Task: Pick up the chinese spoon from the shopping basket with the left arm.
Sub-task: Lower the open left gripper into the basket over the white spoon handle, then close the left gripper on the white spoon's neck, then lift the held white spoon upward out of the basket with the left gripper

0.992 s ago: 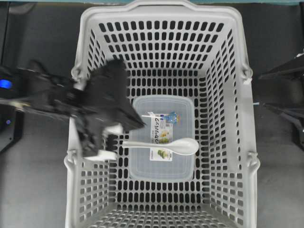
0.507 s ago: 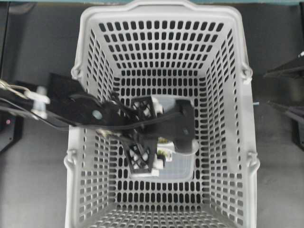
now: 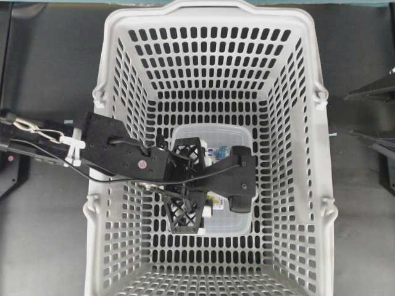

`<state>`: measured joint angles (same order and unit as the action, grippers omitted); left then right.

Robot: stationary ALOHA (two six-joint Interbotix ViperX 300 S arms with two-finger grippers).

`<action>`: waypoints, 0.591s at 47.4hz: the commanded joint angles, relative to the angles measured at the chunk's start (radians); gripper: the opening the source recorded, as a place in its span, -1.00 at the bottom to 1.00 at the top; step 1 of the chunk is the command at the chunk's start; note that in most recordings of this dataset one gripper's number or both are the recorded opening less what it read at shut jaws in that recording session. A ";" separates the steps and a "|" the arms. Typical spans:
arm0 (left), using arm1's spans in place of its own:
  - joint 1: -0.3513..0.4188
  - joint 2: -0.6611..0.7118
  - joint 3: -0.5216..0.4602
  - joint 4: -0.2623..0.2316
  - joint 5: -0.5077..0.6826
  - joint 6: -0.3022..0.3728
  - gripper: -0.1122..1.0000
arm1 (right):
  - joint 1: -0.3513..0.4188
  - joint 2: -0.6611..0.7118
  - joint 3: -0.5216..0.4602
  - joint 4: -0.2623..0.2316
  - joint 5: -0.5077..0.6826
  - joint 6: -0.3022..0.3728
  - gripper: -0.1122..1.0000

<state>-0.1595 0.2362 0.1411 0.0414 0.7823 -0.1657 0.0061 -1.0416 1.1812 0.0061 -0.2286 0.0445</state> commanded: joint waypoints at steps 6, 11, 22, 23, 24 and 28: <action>0.012 -0.037 -0.011 0.003 0.009 0.005 -0.58 | -0.002 0.000 -0.006 0.003 -0.003 0.000 0.37; 0.014 -0.067 -0.038 0.003 0.031 -0.003 -0.58 | -0.002 -0.009 -0.005 0.003 -0.002 0.002 0.37; -0.002 -0.132 -0.169 0.003 0.189 -0.018 -0.58 | -0.002 -0.029 -0.005 0.003 -0.003 0.002 0.37; -0.002 -0.135 -0.184 0.003 0.204 -0.018 -0.58 | -0.002 -0.031 -0.003 0.003 -0.003 0.002 0.37; -0.003 -0.140 -0.198 0.003 0.218 -0.018 -0.58 | -0.002 -0.034 -0.005 0.003 -0.003 0.002 0.37; -0.005 -0.153 -0.262 0.005 0.273 -0.017 -0.58 | -0.002 -0.037 -0.005 0.003 -0.003 0.002 0.37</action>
<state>-0.1626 0.1258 -0.0414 0.0414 1.0094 -0.1825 0.0061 -1.0815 1.1888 0.0061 -0.2255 0.0430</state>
